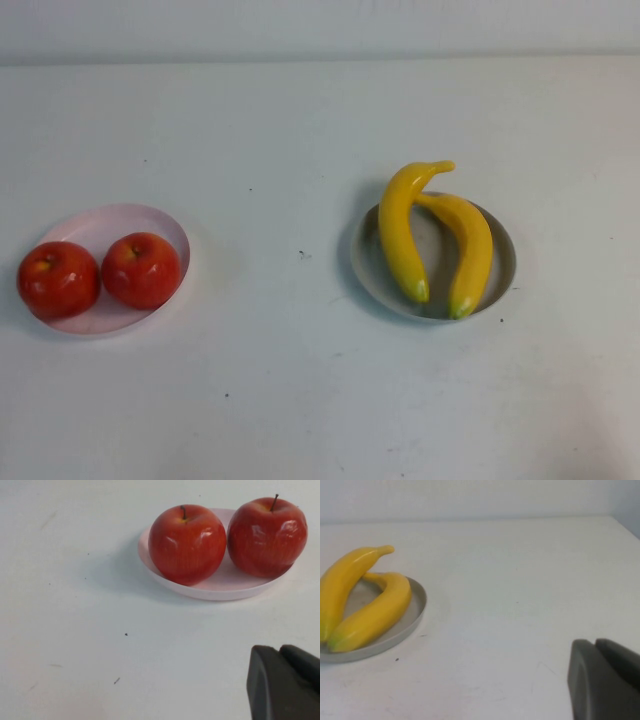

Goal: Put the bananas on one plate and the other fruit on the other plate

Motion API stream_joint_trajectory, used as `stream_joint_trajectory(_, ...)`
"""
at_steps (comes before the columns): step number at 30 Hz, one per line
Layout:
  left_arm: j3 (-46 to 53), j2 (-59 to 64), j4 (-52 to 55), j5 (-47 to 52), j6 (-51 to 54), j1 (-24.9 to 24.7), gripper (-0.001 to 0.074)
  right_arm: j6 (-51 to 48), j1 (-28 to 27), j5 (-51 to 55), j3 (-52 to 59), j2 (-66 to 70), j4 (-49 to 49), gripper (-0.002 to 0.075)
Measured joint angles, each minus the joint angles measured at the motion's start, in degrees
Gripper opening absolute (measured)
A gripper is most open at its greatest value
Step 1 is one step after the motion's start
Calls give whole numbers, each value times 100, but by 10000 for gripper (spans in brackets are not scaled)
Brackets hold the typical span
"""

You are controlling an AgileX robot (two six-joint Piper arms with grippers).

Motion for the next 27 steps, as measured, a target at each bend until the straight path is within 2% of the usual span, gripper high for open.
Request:
stream_joint_trajectory(6, 0, 0, 0, 0, 0, 0, 1, -13, 0, 41, 0, -9, -134, -18)
stream_joint_trajectory(11, 0, 0, 0, 0, 0, 0, 1, 581, 0, 448, 9, -30, -737, -18)
stream_joint_trajectory(27, 0, 0, 0, 0, 0, 0, 1, 712, 0, 486, 9, -30, -827, -18)
